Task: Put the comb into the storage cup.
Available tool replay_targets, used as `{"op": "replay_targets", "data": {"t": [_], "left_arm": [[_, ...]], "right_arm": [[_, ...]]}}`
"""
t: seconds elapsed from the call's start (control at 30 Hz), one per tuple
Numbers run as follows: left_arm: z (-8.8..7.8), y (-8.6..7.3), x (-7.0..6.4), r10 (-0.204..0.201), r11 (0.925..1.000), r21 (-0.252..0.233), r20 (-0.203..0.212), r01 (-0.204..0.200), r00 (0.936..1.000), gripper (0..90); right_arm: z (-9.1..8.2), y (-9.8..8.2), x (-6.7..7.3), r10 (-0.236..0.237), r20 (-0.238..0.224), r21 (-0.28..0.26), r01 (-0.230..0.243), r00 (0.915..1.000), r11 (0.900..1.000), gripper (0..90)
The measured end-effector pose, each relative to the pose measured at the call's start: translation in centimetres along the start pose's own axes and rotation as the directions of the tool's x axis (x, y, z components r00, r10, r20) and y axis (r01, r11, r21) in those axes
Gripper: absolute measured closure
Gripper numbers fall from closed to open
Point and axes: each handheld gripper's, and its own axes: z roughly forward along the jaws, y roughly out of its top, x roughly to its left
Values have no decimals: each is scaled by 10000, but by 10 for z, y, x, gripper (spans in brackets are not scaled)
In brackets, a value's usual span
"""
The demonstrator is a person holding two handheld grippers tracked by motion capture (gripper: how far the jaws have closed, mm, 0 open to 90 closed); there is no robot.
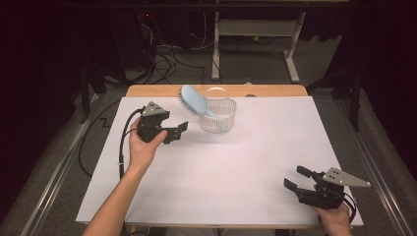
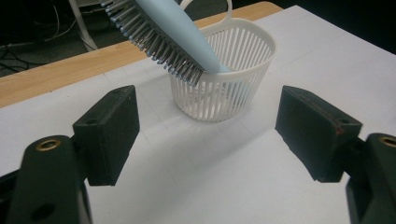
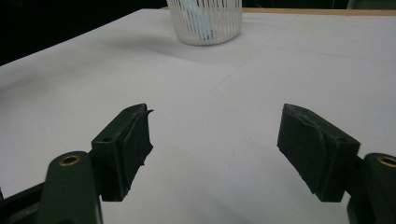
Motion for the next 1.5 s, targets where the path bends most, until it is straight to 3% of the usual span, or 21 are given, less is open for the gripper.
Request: {"op": "replay_targets", "data": {"t": [0.4, 0.67, 1.5], "left_arm": [[-8, -5, -1, 3, 10000, -32, 11, -3, 10000, 225], [-13, -11, -1, -199, 9996, -207, 55, 200, 9998, 225], [-27, -23, -5, -80, 9995, -298, -13, 79, 10000, 225]], "right_arm": [[0, 0, 0, 12, 5, 19, -12, 10000, 10000, 260], [0, 0, 0, 28, 8, 22, -28, 10000, 10000, 259], [1, 0, 1, 12, 1, 78, -12, 10000, 10000, 259]]}}
